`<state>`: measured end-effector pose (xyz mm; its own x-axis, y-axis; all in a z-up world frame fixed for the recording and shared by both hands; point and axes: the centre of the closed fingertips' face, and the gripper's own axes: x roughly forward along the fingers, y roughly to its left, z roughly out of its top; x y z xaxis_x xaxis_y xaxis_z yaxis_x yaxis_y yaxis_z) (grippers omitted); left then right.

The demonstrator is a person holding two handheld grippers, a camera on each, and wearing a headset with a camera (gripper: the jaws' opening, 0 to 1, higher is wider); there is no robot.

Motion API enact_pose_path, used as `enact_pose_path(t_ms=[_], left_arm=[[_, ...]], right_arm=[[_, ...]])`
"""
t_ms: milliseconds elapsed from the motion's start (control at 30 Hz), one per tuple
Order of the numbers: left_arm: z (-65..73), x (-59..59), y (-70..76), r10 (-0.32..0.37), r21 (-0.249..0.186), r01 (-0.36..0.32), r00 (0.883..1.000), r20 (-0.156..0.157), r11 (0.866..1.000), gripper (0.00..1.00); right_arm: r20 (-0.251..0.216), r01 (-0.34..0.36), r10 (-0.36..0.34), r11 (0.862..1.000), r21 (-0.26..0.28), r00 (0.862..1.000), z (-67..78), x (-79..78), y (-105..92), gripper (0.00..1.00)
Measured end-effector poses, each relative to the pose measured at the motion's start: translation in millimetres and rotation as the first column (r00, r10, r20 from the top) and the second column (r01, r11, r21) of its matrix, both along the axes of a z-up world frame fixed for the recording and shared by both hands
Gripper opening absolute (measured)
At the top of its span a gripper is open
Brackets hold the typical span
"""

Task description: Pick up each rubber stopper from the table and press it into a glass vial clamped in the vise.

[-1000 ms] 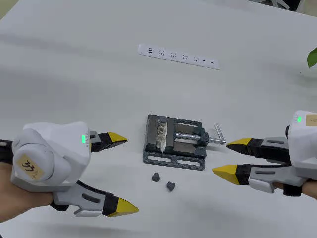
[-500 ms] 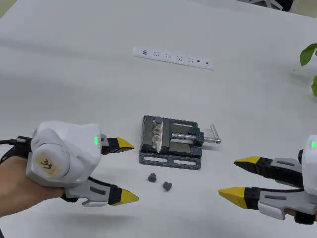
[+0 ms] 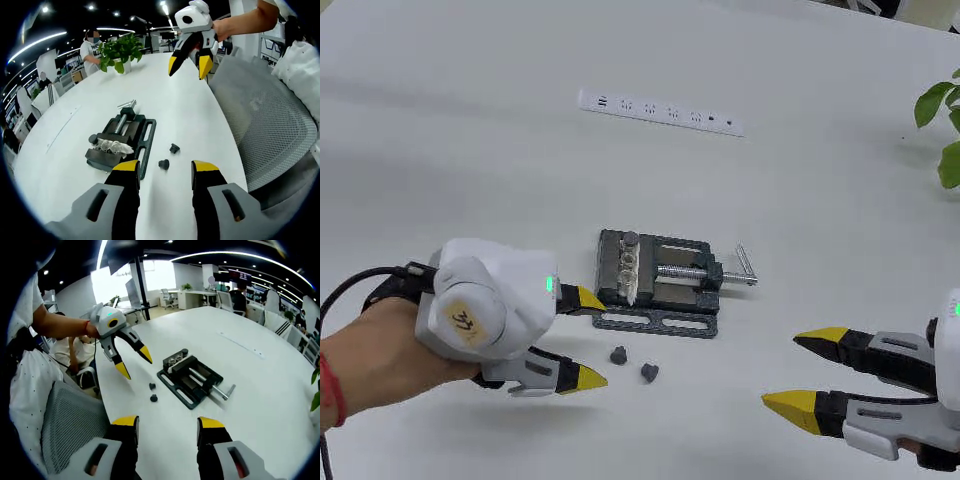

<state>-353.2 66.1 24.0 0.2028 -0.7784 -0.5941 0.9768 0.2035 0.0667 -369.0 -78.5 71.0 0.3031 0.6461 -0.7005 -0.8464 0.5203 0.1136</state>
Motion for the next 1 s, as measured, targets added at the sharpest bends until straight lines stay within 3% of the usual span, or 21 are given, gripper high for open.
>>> enact_pose_path(t_ms=[500, 1000], left_arm=[[-30.9, 5.6, -11.3, -0.087, 0.070, 0.088, 0.996, -0.024, 0.994, 0.26], [-42.4, 5.3, -20.5, -0.132, 0.099, 0.137, 0.990, -0.051, 0.986, 0.17]], right_arm=[[-0.007, 0.024, -0.024, 1.000, -0.003, 1.000, -0.4, -2.5, -6.7, 0.42], [-0.006, 0.037, -0.037, 0.999, -0.013, 0.999, -2.8, -4.1, -11.1, 0.41]])
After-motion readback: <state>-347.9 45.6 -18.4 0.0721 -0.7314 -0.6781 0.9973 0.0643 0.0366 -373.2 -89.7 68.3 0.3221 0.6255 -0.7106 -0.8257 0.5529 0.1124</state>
